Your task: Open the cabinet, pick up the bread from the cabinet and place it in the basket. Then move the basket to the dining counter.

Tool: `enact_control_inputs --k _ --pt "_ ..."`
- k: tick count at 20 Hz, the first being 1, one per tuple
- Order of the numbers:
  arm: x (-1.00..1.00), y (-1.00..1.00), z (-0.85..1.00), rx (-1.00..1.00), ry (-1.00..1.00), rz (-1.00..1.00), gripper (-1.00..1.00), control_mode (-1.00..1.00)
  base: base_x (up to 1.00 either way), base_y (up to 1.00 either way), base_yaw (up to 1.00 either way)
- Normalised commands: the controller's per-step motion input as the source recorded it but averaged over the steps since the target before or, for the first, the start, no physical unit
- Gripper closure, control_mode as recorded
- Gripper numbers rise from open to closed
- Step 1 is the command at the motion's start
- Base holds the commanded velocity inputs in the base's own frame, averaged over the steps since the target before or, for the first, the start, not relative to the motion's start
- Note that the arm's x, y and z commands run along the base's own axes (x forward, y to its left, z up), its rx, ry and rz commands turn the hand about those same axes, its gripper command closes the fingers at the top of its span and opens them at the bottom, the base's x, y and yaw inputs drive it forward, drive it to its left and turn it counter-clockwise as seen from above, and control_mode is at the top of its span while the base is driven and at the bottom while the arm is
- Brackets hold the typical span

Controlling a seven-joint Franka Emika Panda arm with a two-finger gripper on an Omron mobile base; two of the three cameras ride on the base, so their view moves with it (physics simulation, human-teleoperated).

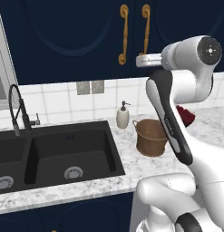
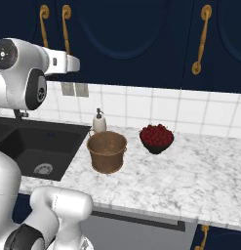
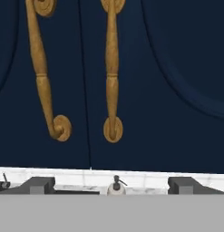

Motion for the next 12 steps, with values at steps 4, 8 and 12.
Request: enact_control_inputs --k 4,8,12 --pt "-0.01 0.0 0.72 0.03 0.0 0.0 -1.0 -1.0 0.0 0.0 0.0" --pt "0.18 0.0 0.42 0.01 -0.02 -0.03 -1.0 -1.0 0.0 0.0 0.0" --pt "0.04 -0.04 0.0 0.02 -0.02 -0.06 -1.0 -1.0 0.0 0.0 0.0"
